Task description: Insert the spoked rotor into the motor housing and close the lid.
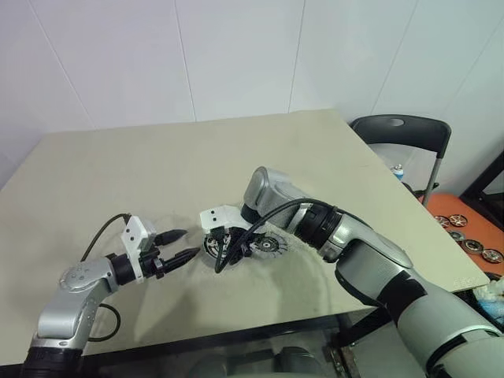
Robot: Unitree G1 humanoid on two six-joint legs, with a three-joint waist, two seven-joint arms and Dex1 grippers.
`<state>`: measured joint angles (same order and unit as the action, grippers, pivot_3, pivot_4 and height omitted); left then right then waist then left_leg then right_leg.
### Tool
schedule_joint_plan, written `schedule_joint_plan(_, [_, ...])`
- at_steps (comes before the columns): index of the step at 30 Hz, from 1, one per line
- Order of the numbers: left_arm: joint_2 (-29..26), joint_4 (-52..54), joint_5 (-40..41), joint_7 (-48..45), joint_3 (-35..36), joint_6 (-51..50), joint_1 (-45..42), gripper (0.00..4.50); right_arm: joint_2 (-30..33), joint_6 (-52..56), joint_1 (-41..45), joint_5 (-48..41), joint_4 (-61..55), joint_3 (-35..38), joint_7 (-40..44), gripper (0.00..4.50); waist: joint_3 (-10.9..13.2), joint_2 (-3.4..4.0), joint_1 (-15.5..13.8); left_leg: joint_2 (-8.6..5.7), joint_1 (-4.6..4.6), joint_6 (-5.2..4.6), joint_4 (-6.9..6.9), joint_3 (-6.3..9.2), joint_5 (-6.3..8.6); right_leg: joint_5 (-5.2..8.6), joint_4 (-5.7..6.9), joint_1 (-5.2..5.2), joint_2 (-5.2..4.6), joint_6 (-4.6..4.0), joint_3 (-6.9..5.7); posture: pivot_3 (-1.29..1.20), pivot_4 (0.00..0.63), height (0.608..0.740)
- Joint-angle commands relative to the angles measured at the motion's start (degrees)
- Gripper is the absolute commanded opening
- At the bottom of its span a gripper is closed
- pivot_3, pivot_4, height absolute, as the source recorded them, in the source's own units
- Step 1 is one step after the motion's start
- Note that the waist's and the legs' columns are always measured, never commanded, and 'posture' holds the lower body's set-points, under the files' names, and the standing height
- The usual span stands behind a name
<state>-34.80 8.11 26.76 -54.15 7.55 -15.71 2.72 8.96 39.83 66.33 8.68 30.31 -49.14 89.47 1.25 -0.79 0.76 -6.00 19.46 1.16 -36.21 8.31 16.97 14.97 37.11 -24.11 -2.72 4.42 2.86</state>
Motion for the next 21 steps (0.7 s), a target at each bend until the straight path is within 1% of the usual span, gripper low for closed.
schedule_joint_plan(1, [-0.36,2.66,0.79,0.57,1.63,0.42,0.41,3.19,-0.84,-2.94,0.25,1.43,2.61,0.13,-1.56,0.09,0.00,0.01,0.01,0.00,-0.04,0.00,-0.01,0.00,0.00,0.00,0.00,0.01,0.00,0.00,0.00,0.00,0.000,0.740])
schedule_joint_plan(4, [-0.22,3.14,0.84,0.89,1.65,0.27,0.72,3.19,-1.97,-2.93,0.08,1.76,3.94,0.65,-2.79,0.09,0.01,0.02,0.07,0.00,-0.10,0.00,-0.03,-0.01,0.00,-0.01,0.01,0.05,0.02,-0.02,0.00,0.00,0.000,0.740])
schedule_joint_plan(6, [-0.17,3.33,0.87,1.04,1.60,0.22,0.78,3.19,-2.55,-2.65,-0.09,2.00,4.37,0.98,-3.80,0.81,0.01,0.02,0.06,0.03,-0.12,0.02,-0.06,-0.01,-0.01,-0.05,0.04,0.04,0.04,-0.07,0.00,0.00,0.000,0.740])
schedule_joint_plan(7, [-0.18,3.26,0.89,1.05,1.58,0.20,0.66,3.19,-2.59,-2.35,-0.21,2.07,4.19,0.93,-3.78,0.99,0.01,0.02,0.04,0.04,-0.11,0.03,-0.08,-0.01,-0.02,-0.06,0.05,0.04,0.05,-0.09,0.00,0.00,0.000,0.740])
schedule_joint_plan(10, [-0.26,2.87,0.87,0.92,1.53,0.21,0.18,3.19,-3.52,0.17,0.25,2.04,5.04,1.43,-4.11,1.90,0.00,0.01,0.00,0.04,-0.12,0.04,-0.09,-0.02,-0.03,-0.07,0.04,0.03,0.05,-0.11,0.00,0.00,0.000,0.740])
schedule_joint_plan(14, [-0.34,2.29,0.79,0.76,1.43,0.23,-0.57,3.19,-4.26,0.64,1.23,1.30,4.91,3.10,-3.84,1.90,0.01,0.03,0.00,0.04,-0.11,0.04,-0.10,-0.01,-0.02,-0.08,0.04,0.02,0.05,-0.11,-0.01,0.00,0.000,0.740])
schedule_joint_plan(17, [-0.47,2.13,0.86,0.51,1.33,0.05,-1.14,3.19,-3.14,-0.63,1.92,0.26,3.37,4.31,-1.94,1.90,0.00,0.01,-0.02,0.03,-0.08,0.04,-0.10,-0.01,-0.03,-0.08,0.04,0.02,0.05,-0.11,-0.01,0.00,0.000,0.740])
schedule_joint_plan(21, [-0.87,2.31,1.36,-0.23,1.52,-0.44,-1.40,3.19,-0.09,-7.39,2.11,-2.28,0.10,9.10,-1.19,1.90,-0.06,-0.10,0.07,0.02,-0.02,0.03,-0.08,-0.03,-0.02,-0.08,0.01,0.01,0.04,-0.11,0.00,0.00,0.000,0.740])
